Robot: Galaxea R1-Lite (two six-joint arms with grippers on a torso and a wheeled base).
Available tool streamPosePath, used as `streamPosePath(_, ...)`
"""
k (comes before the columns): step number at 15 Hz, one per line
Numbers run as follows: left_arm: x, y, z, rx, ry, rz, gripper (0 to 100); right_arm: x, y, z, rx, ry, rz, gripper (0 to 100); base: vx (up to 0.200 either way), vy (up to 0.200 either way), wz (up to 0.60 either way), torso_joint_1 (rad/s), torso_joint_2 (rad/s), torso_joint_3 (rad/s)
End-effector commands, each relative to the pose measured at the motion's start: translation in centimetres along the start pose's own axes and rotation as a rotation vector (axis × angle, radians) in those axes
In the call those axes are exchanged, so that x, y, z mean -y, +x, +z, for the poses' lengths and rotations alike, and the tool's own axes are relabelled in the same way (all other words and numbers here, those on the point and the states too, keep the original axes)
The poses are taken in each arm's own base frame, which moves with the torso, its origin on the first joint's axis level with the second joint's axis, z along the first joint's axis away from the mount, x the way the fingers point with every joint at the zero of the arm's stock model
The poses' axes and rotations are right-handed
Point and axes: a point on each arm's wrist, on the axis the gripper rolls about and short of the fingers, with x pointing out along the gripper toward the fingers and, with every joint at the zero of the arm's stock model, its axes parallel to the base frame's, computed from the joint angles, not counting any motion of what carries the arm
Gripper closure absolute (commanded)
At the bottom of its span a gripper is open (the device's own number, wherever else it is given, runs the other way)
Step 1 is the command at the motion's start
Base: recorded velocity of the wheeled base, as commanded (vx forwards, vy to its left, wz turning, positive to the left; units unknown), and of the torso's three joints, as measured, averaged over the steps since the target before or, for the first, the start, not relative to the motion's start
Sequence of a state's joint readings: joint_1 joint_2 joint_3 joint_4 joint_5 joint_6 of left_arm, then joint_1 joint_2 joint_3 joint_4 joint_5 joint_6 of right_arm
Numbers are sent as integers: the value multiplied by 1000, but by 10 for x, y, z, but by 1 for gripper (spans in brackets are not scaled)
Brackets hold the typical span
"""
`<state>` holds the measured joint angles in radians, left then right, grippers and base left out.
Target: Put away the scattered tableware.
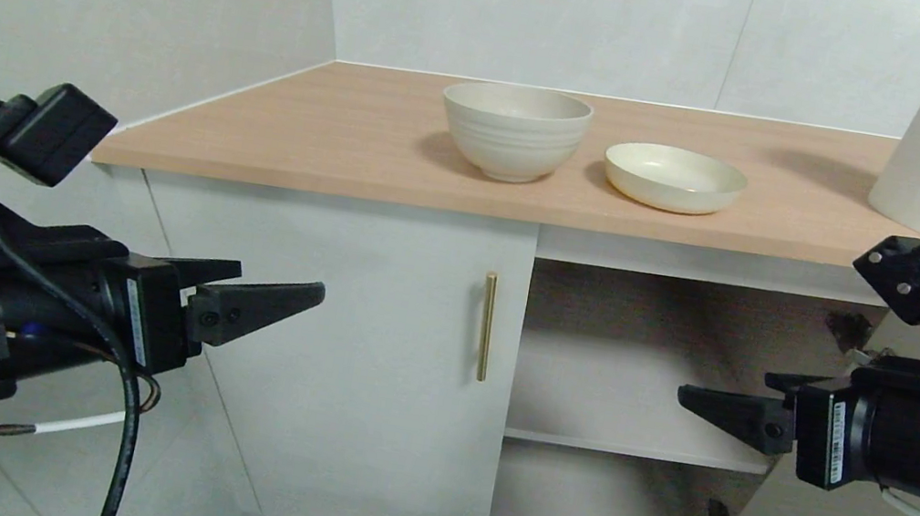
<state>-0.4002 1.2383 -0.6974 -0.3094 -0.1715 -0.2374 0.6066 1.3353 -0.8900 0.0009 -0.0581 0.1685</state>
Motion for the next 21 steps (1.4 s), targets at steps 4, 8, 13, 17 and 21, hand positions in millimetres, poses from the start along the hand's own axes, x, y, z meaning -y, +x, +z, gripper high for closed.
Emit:
streamPosePath(4, 0, 1, -1, -3, -4, 0, 0, 1, -1, -2, -3, -3, -1, 0, 100, 0, 0, 1, -1, 2)
streamPosePath(8, 0, -1, 1, 5, -4, -3, 0, 1, -1, -2, -2, -3, -1, 0, 0, 0, 0, 0, 0, 0)
streamPosePath(13, -2, 6, -3, -23, -7, 2, 0, 2, -1, -1, 3, 1, -9, 0, 0, 0, 0, 0, 0, 0)
streamPosePath(17, -3, 11, -5, -35, -9, 5, 0, 3, 0, -1, -1, 3, -14, 0, 0, 0, 0, 18, -96, -77)
streamPosePath(21, -5, 17, -7, -55, -15, 10, 0, 6, -2, 1, 9, -2, -25, 0, 0, 0, 0, 113, -347, -300)
